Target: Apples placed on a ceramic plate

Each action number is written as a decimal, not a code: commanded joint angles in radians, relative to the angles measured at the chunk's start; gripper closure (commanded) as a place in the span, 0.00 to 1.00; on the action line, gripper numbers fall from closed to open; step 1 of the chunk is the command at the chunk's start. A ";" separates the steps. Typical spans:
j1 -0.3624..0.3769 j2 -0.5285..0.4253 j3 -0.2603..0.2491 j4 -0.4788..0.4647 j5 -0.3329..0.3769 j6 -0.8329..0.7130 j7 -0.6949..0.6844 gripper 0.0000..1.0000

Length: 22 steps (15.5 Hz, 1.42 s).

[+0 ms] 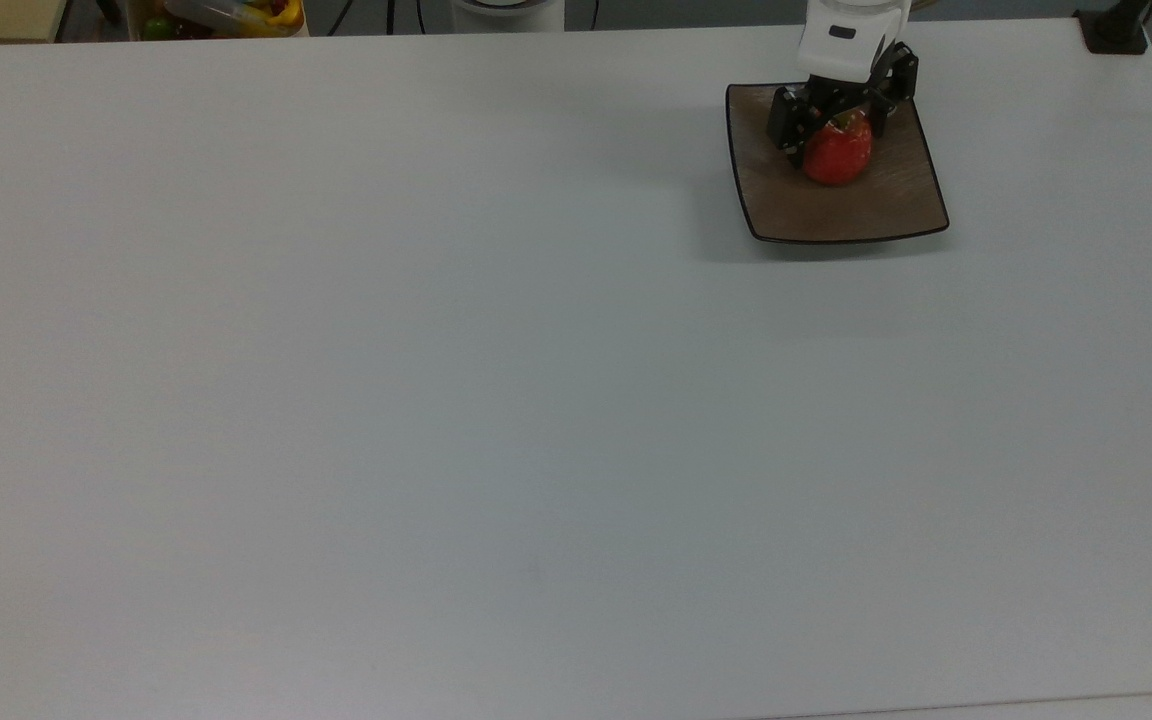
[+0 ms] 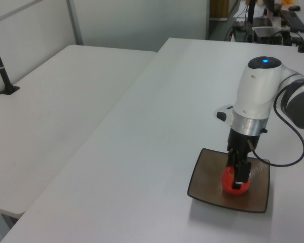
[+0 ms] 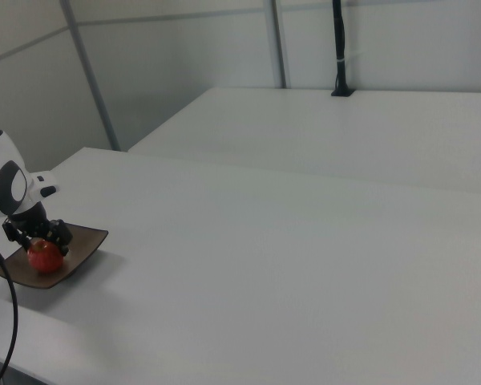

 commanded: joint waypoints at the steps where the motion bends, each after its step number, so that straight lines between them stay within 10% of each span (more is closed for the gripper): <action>1: -0.011 -0.029 -0.004 0.060 -0.009 -0.122 0.026 0.00; 8: -0.151 -0.145 -0.026 0.303 0.000 -0.521 0.058 0.00; 16: -0.149 -0.190 -0.310 0.506 0.015 -0.770 0.055 0.00; 22: -0.161 -0.193 -0.401 0.500 0.017 -0.759 -0.149 0.00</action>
